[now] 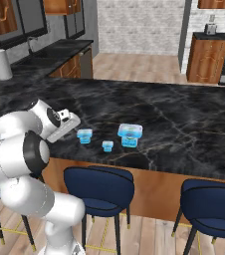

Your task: Stack the yogurt containers by placing the smaller containers on top of the larger containers.

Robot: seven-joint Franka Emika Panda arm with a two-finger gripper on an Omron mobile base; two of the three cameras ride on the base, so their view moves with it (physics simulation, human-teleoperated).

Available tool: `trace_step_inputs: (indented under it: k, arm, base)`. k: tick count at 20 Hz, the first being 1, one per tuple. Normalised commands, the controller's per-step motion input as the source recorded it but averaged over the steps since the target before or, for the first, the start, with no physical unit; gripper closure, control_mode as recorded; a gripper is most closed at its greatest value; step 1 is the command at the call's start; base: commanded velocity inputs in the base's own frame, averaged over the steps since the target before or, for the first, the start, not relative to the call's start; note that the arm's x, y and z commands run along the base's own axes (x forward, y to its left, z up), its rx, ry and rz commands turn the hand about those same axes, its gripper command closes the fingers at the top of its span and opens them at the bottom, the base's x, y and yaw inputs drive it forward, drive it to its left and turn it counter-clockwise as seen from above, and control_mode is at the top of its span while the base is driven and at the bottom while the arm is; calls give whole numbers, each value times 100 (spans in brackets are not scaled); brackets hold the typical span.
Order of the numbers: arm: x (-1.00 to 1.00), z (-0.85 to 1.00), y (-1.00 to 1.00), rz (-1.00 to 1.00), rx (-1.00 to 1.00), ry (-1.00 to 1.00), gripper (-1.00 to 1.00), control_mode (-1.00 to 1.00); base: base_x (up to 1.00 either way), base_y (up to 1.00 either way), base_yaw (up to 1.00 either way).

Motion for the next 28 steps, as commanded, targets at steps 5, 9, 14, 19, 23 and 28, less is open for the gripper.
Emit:
trace_step_inputs:
  k: [5,9,14,19,23,28]
  arm:
    - [16,-4,0,0,0,0,-100,-100]
    - [13,-1,0,0,0,0,-100,-100]
    - [17,-9,0,0,0,0,-100,-100]
    - [18,-11,0,0,0,0,-100,-100]
    - [15,-14,0,0,0,0,-100,-100]
    - [10,-13,0,0,0,0,-100,-100]
  base:
    - [0,0,0]
    - [0,0,0]
    - [0,0,0]
    - [0,0,0]
    - [0,0,0]
    - [0,0,0]
